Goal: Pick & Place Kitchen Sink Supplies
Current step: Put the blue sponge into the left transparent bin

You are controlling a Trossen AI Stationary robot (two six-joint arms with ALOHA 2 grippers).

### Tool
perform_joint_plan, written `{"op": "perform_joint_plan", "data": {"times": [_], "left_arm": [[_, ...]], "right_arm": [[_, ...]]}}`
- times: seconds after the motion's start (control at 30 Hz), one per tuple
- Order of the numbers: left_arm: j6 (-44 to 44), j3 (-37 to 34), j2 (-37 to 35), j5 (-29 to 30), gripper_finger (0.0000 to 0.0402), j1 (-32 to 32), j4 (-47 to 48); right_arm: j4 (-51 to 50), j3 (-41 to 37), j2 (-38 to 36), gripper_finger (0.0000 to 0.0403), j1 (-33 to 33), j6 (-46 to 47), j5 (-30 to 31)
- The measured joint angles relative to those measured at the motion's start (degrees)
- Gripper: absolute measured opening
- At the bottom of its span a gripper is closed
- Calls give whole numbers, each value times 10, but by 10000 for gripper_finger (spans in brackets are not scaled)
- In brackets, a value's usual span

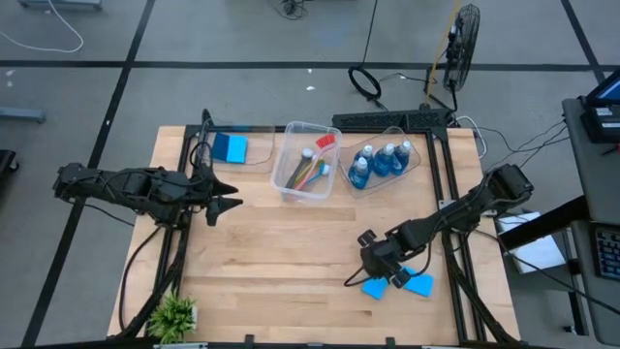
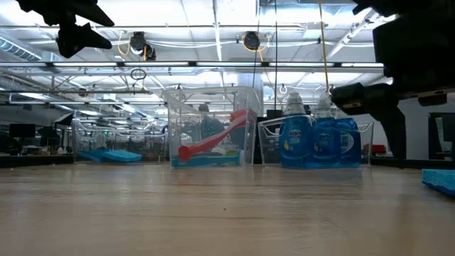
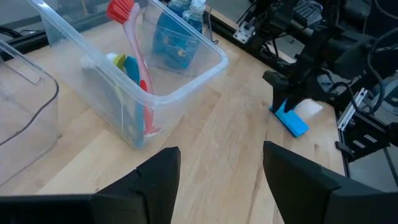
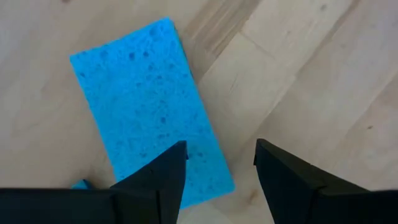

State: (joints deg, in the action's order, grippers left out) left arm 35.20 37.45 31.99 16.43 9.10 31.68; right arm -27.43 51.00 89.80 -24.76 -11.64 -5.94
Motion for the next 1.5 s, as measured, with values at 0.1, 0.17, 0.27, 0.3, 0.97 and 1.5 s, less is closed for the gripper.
{"op": "perform_joint_plan", "data": {"times": [0.1,0.17,0.27,0.3,0.97,1.5], "left_arm": [[0,0,0,0,230,0,0],[0,0,0,0,230,0,0],[0,0,0,0,230,0,0],[0,0,0,0,230,0,-1],[0,0,0,0,230,0,-1],[0,0,0,0,230,0,-11]], "right_arm": [[-13,0,15,180,-1,-8,-1],[-13,1,26,180,-1,-10,-1],[-9,2,41,180,0,-14,-1],[-8,3,44,180,0,-16,-1],[-40,1,55,19,15,29,15],[1,-3,-50,0,58,168,112]]}}
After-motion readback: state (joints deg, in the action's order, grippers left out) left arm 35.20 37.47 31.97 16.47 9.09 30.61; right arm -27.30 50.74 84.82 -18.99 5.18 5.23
